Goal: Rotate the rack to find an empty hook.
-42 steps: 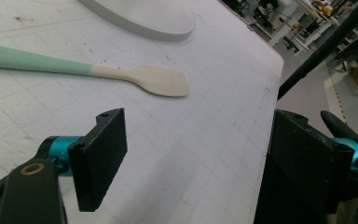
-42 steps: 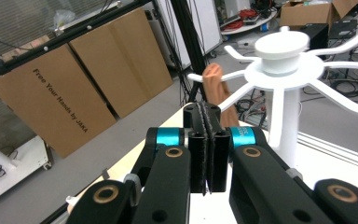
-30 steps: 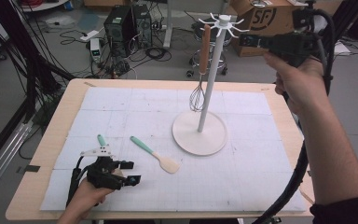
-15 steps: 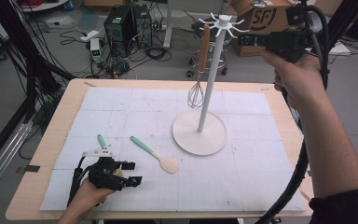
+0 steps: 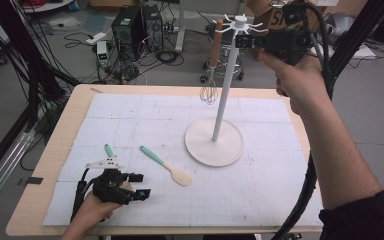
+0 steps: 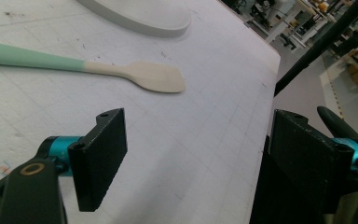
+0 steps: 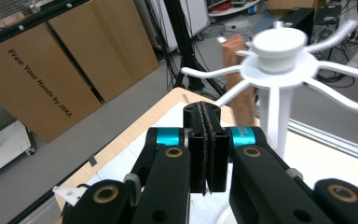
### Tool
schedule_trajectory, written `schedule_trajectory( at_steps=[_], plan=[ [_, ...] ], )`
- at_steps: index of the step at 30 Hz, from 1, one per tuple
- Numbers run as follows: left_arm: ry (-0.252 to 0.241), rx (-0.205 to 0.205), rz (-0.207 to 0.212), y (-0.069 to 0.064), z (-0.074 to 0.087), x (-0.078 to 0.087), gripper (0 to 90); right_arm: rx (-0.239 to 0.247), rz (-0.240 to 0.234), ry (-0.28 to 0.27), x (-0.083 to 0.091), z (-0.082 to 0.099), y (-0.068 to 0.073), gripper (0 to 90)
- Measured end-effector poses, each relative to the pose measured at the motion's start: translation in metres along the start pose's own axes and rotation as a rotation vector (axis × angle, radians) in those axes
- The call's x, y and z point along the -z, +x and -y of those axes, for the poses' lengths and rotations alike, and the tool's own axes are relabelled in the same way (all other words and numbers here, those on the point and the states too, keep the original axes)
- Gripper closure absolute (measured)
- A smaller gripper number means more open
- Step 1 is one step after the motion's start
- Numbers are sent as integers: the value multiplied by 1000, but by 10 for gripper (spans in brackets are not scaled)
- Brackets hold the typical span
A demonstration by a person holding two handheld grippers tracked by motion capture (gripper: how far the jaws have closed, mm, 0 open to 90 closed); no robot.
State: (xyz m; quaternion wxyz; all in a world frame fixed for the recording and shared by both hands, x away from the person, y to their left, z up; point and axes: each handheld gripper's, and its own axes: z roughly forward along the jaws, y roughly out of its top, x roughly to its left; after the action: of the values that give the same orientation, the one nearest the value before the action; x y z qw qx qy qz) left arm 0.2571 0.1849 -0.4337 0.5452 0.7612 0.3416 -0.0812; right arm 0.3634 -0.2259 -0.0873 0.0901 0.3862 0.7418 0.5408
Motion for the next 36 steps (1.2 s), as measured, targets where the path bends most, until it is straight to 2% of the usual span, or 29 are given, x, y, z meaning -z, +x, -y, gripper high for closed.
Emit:
schedule_trajectory(
  at_steps=[9, 14, 18, 22, 25, 26, 36],
  plan=[
    [-2, 8, -4, 0, 1, -1, 199, 14, -20, -1, -2, 2, 7, 895],
    [3, 2, -4, 0, 1, -1, 199, 9, -22, -1, 10, 11, 2, 895],
    [2, 1, -4, -1, 1, -2, 200, -5, -13, -11, 16, 19, -7, 895],
    [6, 6, -3, -1, 1, -3, 199, -25, 33, -23, 22, 18, -17, 895],
    [11, 5, -1, -1, 1, -4, 200, -22, 90, -23, 22, 13, -18, 895],
    [12, 4, 1, -1, 1, -4, 200, -22, 94, -31, 22, 12, -18, 895],
    [1, 7, -5, 0, 3, -2, 199, -17, 57, -27, 9, 7, -8, 895]
  ],
)
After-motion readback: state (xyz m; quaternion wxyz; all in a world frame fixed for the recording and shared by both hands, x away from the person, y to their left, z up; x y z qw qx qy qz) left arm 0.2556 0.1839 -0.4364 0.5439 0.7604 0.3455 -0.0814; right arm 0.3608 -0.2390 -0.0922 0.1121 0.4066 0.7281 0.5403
